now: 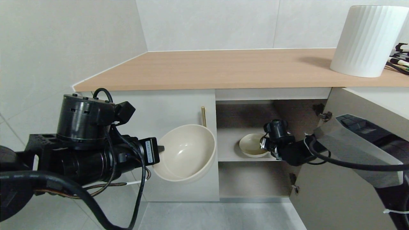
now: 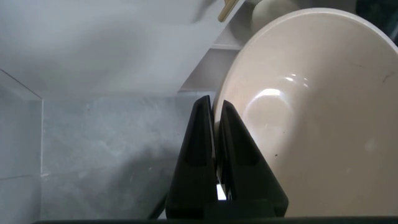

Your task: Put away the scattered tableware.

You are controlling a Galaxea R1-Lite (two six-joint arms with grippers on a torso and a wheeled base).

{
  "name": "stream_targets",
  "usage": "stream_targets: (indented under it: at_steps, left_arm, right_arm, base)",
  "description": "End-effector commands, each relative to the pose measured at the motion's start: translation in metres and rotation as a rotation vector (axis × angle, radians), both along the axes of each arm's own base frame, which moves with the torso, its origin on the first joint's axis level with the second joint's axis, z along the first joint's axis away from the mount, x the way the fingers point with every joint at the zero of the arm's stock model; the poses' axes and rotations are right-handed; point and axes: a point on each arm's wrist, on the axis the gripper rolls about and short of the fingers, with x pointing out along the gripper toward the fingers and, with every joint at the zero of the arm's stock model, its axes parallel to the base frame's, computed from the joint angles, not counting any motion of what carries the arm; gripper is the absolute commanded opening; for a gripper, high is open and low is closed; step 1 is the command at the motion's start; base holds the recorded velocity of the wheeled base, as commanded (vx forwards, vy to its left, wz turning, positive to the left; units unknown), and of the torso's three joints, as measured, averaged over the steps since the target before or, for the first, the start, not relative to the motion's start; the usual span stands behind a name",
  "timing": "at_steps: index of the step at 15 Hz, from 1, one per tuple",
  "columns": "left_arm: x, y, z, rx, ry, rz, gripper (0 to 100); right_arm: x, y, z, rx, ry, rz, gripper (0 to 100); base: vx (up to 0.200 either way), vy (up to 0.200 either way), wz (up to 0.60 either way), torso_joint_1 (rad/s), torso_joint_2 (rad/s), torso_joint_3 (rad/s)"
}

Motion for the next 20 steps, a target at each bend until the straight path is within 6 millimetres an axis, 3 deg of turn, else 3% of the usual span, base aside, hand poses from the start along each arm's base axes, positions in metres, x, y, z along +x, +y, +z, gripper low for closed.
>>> stream_targets:
  at_steps: [1, 8, 12, 13, 17, 20]
  left_arm:
    - [0.002, -0.001, -0.002, 0.004, 0.008, 0.000, 0]
    - [0.003, -0.002, -0.004, 0.005, 0.010, 0.000, 0]
    - [0.005, -0.003, -0.007, 0.010, 0.018, 0.001, 0]
    - [0.005, -0.003, -0.007, 0.010, 0.018, 0.001, 0]
    - [0.008, -0.004, -0.009, 0.014, 0.024, 0.003, 0]
    - [0.024, -0.013, -0.017, -0.007, -0.025, 0.004, 0]
  right_arm:
    - [0.014, -0.007, -0.022, -0.005, 0.012, -0.027, 0]
    - [0.033, -0.004, -0.035, -0.028, -0.020, -0.082, 0]
    - [0.041, -0.004, -0.027, 0.010, -0.054, -0.117, 0]
    - [0.042, -0.004, -0.025, 0.016, -0.061, -0.119, 100]
    - [0.042, -0.004, -0.010, 0.063, -0.095, -0.138, 100]
    - [0.003, -0.006, 0.043, 0.083, -0.091, -0.115, 100]
  base:
    - [0.000, 0.000, 0.00, 0.000, 0.00, 0.000]
    - [0.000, 0.000, 0.00, 0.000, 0.00, 0.000]
    - [0.000, 0.000, 0.00, 0.000, 0.00, 0.000]
    - [0.000, 0.000, 0.00, 0.000, 0.00, 0.000]
    - [0.000, 0.000, 0.00, 0.000, 0.00, 0.000]
    - [0.000, 0.000, 0.00, 0.000, 0.00, 0.000]
